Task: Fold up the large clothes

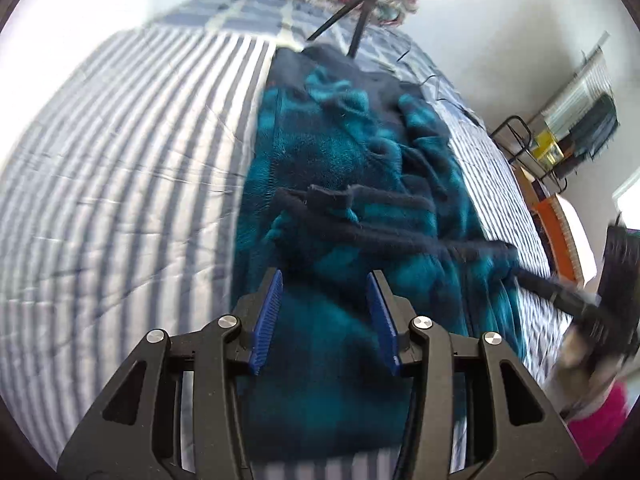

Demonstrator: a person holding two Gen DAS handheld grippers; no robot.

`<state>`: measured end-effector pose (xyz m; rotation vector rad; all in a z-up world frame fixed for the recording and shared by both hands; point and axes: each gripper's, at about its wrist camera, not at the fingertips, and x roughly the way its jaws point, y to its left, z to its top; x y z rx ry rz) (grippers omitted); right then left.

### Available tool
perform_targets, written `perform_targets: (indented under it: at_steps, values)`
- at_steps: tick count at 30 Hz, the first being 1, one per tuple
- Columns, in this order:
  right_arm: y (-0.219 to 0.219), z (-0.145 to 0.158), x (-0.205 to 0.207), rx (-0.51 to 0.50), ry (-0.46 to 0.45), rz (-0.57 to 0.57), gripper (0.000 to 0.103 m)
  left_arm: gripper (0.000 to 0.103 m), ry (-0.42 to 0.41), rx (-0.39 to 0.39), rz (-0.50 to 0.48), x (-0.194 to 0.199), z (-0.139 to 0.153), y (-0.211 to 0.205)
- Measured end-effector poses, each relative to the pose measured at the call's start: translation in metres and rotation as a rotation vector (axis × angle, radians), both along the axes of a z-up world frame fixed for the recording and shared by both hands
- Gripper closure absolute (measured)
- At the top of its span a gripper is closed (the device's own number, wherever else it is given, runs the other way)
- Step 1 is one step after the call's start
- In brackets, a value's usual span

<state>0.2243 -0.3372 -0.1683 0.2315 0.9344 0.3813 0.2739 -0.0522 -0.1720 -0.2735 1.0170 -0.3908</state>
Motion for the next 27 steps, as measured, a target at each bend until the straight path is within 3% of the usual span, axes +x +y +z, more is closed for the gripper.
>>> perform_targets:
  at_steps: [3,8,9,10,13,17,21,25,27]
  values:
    - [-0.024,0.015,-0.02,-0.02,-0.019,-0.042,0.064,0.057,0.002,0.025,0.0,-0.016,-0.001,0.009]
    - [-0.033,0.001,-0.035,-0.034,0.028,-0.062,0.064,0.057,0.149,-0.036,0.05,-0.018,-0.035,0.026]
    - [-0.028,-0.002,-0.034,-0.047,0.034,-0.053,0.064,0.065,0.158,-0.059,0.047,-0.021,-0.038,0.028]
    - [-0.022,-0.004,-0.032,-0.057,0.036,-0.04,0.064,0.08,0.158,-0.066,0.036,-0.023,-0.038,0.027]
    - [-0.001,-0.011,-0.03,-0.135,0.024,-0.006,0.064,0.086,0.141,-0.034,0.049,-0.033,-0.036,0.025]
    - [0.007,-0.042,-0.015,-0.234,0.062,-0.023,0.063,0.086,0.155,-0.061,0.074,-0.042,-0.051,0.034]
    - [0.009,-0.04,-0.018,-0.272,0.069,-0.02,0.063,0.084,0.128,-0.021,0.057,-0.043,-0.033,0.034]
    - [-0.006,-0.009,-0.023,-0.206,0.06,-0.06,0.062,0.084,0.032,-0.044,0.068,-0.03,0.006,0.04]
    - [-0.016,0.012,-0.025,-0.199,-0.007,-0.09,0.061,0.084,-0.01,-0.064,0.074,-0.015,0.03,0.046]
